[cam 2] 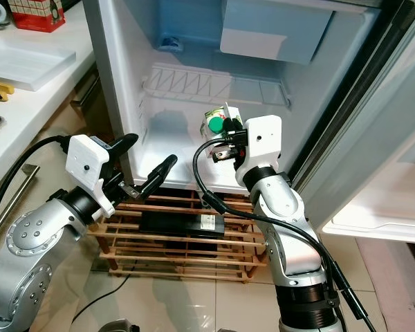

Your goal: Restocking fridge

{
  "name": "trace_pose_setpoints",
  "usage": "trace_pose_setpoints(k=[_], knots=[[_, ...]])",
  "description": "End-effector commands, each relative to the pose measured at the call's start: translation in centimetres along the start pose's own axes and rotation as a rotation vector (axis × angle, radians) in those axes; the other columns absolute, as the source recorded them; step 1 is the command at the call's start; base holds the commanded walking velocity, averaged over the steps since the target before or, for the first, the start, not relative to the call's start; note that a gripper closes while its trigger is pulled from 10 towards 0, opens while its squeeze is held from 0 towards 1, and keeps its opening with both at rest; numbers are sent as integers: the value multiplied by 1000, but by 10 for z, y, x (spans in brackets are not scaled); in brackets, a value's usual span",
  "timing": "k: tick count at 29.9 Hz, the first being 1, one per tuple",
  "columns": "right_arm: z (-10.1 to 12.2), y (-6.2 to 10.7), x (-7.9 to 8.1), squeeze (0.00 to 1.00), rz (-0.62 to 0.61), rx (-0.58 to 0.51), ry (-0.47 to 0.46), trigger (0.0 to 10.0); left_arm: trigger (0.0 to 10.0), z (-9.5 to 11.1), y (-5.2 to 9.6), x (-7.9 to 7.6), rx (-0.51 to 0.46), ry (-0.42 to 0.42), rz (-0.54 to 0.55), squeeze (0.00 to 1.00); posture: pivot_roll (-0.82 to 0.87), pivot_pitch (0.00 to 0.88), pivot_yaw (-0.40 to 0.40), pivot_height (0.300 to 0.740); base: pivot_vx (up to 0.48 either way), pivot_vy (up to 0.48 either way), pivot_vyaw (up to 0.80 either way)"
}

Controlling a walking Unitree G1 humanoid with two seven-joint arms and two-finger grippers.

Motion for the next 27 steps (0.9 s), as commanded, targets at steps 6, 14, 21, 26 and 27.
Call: trace_pose_setpoints(k=[6,14,21,26,27], knots=[[23,-6,6,0,28,-70,15,10000,10000,0,-3,-2,8,-4,-7,0,70,50,-94,740,0,0,0],[58,-39,20,0,85,-167,-17,10000,10000,5,-5,-2,5,-24,-24,0,70,59,-94,740,0,0,0],[71,-85,28,0,105,-168,-21,10000,10000,10,-4,0,6,-39,-26,0,78,76,-102,740,0,0,0],[84,-113,29,0,102,-171,-16,10000,10000,11,0,1,12,-46,-18,0,89,88,-114,740,0,0,0],[85,-116,28,0,98,-167,-15,10000,10000,11,1,1,15,-46,-18,0,90,89,-115,740,0,0,0]])
Point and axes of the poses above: a point about 5 cm out from each wrist's last joint towards the gripper, its own y axis pointing back from the gripper into the wrist, its own z axis along the axis of the wrist's last joint, x = y × z, the point moved 4 cm from there along -y, pointing out of the wrist towards the gripper, and after that the axes turned 12 degrees about y, right-handed, at the moved point
